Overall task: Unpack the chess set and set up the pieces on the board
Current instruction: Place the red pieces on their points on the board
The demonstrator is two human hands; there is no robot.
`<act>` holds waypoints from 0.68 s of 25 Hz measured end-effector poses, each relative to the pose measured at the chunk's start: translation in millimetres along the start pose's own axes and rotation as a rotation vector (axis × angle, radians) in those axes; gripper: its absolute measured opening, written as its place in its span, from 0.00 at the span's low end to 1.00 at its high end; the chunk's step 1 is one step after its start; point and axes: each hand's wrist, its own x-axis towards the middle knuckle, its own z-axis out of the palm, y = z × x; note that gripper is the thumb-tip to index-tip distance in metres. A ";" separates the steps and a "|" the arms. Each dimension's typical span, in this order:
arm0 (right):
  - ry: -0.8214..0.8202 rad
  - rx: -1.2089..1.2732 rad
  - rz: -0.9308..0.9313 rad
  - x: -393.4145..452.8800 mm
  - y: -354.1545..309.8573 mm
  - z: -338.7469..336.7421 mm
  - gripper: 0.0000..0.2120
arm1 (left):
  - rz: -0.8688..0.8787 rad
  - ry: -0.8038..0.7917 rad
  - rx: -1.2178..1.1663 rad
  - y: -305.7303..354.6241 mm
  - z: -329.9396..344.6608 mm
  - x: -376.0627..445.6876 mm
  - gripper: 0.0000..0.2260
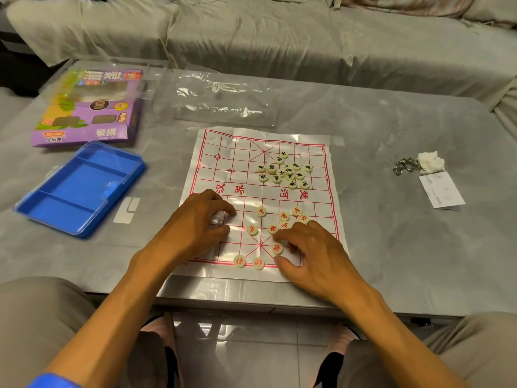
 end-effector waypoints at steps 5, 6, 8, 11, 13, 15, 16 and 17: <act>-0.002 -0.008 0.004 2.0 -3.4 3.0 0.15 | -0.005 -0.001 -0.003 -1.0 1.2 0.6 0.14; -0.003 0.001 0.000 1.4 -3.2 2.7 0.16 | -0.006 -0.001 -0.003 -1.0 1.1 0.4 0.14; 0.006 0.007 0.011 0.0 -1.5 2.6 0.16 | -0.004 -0.001 -0.003 -1.3 0.6 0.3 0.14; 0.034 -0.015 0.027 1.0 -0.9 2.7 0.15 | -0.002 -0.001 -0.009 -0.9 0.6 0.1 0.14; 0.056 -0.028 0.029 2.0 -2.5 2.6 0.16 | -0.001 0.000 -0.007 -0.3 0.7 -0.6 0.14; 0.064 0.001 0.056 2.1 -5.1 -1.0 0.19 | -0.001 0.003 -0.005 0.4 0.1 -0.9 0.14; 0.078 0.035 0.073 2.1 -5.3 -4.9 0.19 | -0.004 0.003 -0.006 0.6 -0.4 -1.1 0.14; 0.116 0.068 0.091 2.8 -3.0 -9.9 0.18 | -0.006 0.003 -0.007 0.7 -0.9 -1.1 0.14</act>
